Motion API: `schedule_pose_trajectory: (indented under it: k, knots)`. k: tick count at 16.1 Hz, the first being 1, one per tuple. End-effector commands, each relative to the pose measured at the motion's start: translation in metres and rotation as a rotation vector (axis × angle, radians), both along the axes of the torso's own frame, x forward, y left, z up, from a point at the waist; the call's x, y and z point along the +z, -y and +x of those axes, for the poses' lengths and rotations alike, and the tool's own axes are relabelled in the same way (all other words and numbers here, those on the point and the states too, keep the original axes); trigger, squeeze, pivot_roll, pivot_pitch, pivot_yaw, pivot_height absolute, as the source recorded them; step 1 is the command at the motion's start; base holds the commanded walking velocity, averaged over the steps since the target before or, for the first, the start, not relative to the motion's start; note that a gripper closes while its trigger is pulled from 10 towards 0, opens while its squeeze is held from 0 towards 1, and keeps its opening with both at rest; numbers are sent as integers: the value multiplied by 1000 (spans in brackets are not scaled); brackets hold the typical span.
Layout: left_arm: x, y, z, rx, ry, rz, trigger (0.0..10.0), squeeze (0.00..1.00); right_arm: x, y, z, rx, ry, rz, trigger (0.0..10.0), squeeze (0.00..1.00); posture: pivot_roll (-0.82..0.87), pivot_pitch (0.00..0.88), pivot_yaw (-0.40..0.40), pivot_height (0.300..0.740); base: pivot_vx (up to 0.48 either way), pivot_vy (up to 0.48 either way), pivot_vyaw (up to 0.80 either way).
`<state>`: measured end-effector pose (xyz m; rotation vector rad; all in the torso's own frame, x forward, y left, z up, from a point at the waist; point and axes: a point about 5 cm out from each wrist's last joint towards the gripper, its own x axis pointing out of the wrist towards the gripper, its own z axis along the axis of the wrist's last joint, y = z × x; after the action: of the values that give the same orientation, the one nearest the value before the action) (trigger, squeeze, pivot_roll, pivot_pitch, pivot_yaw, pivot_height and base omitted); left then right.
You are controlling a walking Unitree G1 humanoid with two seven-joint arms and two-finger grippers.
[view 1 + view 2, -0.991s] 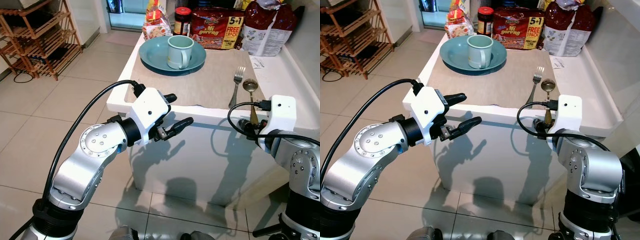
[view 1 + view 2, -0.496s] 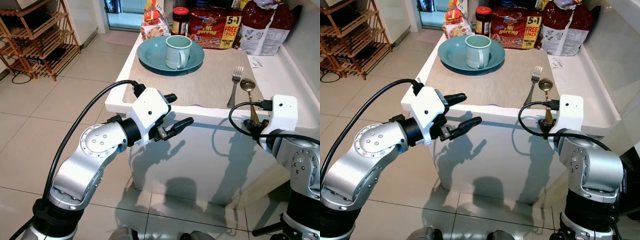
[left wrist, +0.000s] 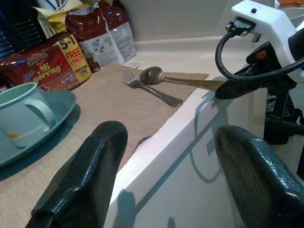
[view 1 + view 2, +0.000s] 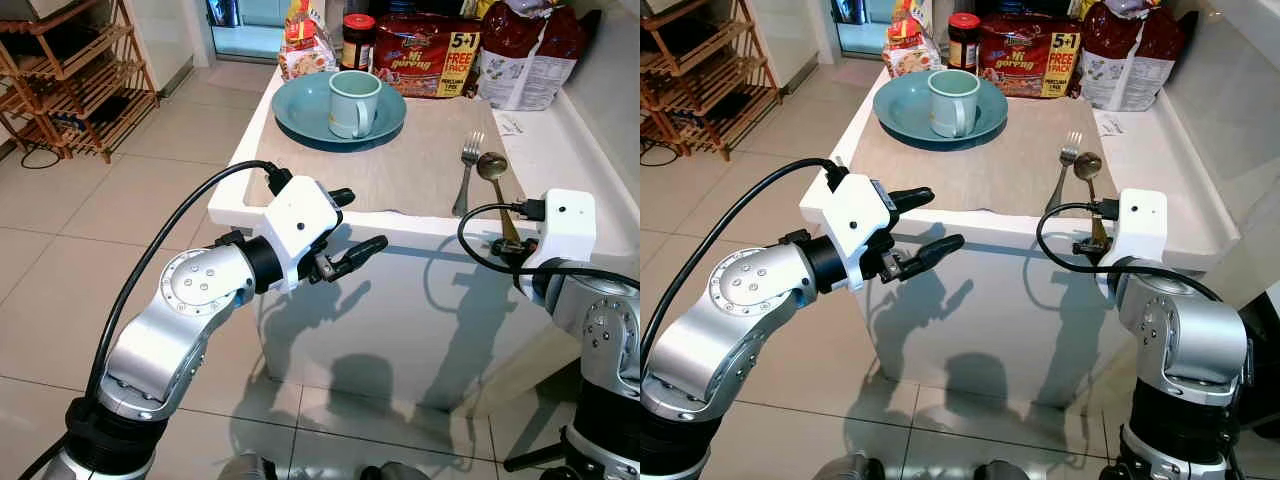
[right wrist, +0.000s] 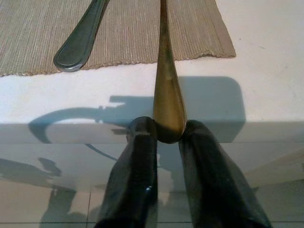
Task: Setting the table
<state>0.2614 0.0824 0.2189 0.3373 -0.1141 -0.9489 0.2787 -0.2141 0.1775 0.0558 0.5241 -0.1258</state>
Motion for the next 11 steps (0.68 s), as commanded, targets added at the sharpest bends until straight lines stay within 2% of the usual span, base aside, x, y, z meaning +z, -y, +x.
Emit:
schedule_pose_trajectory:
  k: [1,11]
  knots:
    - [2,2,-1,-23,5,9,10000,0,6,-4,3,26,38,7,0,0,56,65,-18,740,0,0,0]
    - [2,2,-1,-17,7,7,10000,0,18,-6,1,-17,92,6,0,0,57,68,-21,740,0,0,0]
